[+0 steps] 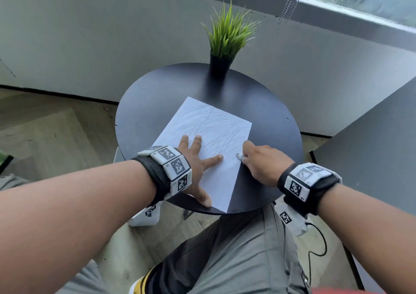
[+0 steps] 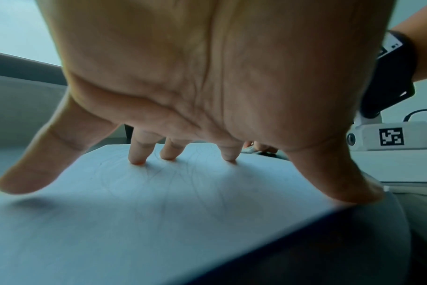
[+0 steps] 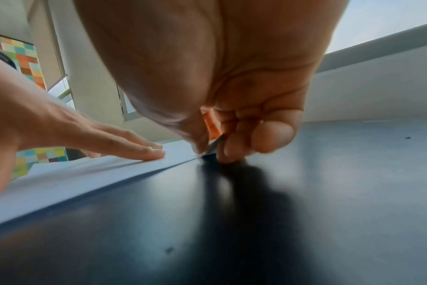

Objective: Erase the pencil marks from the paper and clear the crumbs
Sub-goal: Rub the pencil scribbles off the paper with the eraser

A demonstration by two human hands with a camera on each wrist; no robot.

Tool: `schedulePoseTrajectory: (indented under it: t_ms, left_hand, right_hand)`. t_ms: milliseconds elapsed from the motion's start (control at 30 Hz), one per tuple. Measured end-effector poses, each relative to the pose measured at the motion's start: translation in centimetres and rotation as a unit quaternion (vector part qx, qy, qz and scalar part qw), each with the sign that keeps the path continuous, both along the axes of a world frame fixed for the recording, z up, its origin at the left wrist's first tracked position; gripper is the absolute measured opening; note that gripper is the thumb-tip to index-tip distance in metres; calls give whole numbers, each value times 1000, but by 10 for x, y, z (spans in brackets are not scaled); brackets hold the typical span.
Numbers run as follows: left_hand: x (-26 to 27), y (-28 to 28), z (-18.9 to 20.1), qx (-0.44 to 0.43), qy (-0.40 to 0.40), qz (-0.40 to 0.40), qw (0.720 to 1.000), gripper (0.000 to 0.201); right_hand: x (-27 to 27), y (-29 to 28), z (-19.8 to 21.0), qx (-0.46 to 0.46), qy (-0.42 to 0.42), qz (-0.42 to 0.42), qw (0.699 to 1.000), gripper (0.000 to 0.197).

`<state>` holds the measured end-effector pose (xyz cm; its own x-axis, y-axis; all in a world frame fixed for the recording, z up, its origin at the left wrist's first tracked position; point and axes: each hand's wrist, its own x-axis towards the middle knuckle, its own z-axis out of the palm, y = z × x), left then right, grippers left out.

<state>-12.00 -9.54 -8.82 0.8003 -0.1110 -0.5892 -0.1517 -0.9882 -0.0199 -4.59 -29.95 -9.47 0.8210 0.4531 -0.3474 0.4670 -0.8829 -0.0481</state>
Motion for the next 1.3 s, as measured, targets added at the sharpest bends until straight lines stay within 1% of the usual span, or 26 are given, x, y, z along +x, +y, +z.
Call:
schedulePoseTrajectory:
  t_ms: [133, 200, 267, 333, 400, 433, 500, 567, 600, 633, 700, 733, 767, 800, 833, 900, 933, 967, 1000, 1033, 1067, 1100, 1167, 1233, 1267, 1300]
  left_hand:
    - [10, 5, 13, 9, -29, -41, 999, 86]
    - [20, 8, 18, 5, -48, -60, 997, 80]
    - [31, 11, 17, -3, -74, -73, 995, 84]
    - [39, 12, 11, -15, -94, -85, 992, 98]
    - [43, 12, 4, -26, -83, -83, 993, 116]
    - [44, 11, 0, -27, -73, -79, 994, 122]
    - [46, 10, -7, -23, -61, -76, 995, 127]
    - [45, 8, -10, -13, -58, -78, 995, 128]
    - [44, 6, -9, -7, -55, -78, 995, 128]
    - [44, 5, -8, -3, -52, -77, 996, 128]
    - [45, 4, -4, 3, -44, -75, 996, 128]
    - [46, 3, -3, 6, -43, -74, 996, 129]
    - [46, 2, -2, 7, -42, -74, 996, 129]
    - [46, 1, -1, 8, -40, -74, 996, 129]
    - [46, 1, -1, 9, -38, -74, 996, 129]
    - [45, 0, 0, 14, -35, -76, 996, 129]
    - [45, 0, 0, 15, -34, -78, 996, 129]
    - [45, 0, 0, 13, -33, -78, 996, 129]
    - [45, 1, 0, 12, -30, -77, 996, 129]
    - [45, 1, 0, 12, -27, -77, 997, 129]
    - [45, 0, 0, 15, -26, -78, 997, 128]
    - [45, 0, 1, 17, -25, -79, 996, 128]
    - [44, -2, 2, 23, -24, -80, 996, 128]
    - [44, -2, 1, 26, -25, -79, 996, 129]
    - [44, -1, 1, 22, -25, -78, 996, 130]
    - [45, 0, 1, 16, -25, -76, 997, 130]
  right_hand:
    - [3, 1, 2, 20, 11, -4, 1000, 25]
    - [6, 1, 4, 27, 21, 5, 999, 25]
    - [8, 3, 5, 24, 18, 24, 999, 24]
    - [10, 4, 5, 21, 12, 38, 999, 24]
    - [10, 7, 6, 23, 3, 46, 999, 24]
    - [7, 8, 5, 26, -5, 59, 998, 23]
    - [-3, 12, 1, 21, -6, 101, 995, 17]
    - [-22, 17, -5, 9, 0, 172, 985, 10]
    - [-28, 18, -6, 5, 6, 194, 981, 10]
    - [-27, 18, -6, 10, 7, 200, 980, 11]
    - [-8, 17, -3, 23, -8, 147, 989, 11]
    - [4, 13, -2, 25, -16, 117, 993, 16]
    - [10, 10, -2, 32, -25, 104, 994, 20]
    - [9, 11, -2, 29, -26, 107, 994, 18]
    - [0, 14, -3, 22, -24, 138, 990, 11]
    - [-26, 19, -10, 0, 15, 222, 975, 21]
    - [-32, 18, -10, 7, 39, 239, 970, 22]
    - [-30, 18, -7, 19, 36, 237, 971, 18]
    - [-20, 17, -6, 27, 14, 214, 976, 13]
    - [-6, 14, -3, 40, -5, 170, 985, 10]
    - [4, 10, -2, 39, -15, 144, 989, 11]
    - [7, 9, -3, 42, -18, 140, 989, 13]
    - [-12, 14, -5, 32, -13, 185, 982, 17]
    - [-37, 20, -7, 4, 26, 256, 966, 26]
    - [-37, 20, -5, 3, 39, 254, 966, 23]
    - [-27, 20, -2, 4, 30, 224, 974, 16]
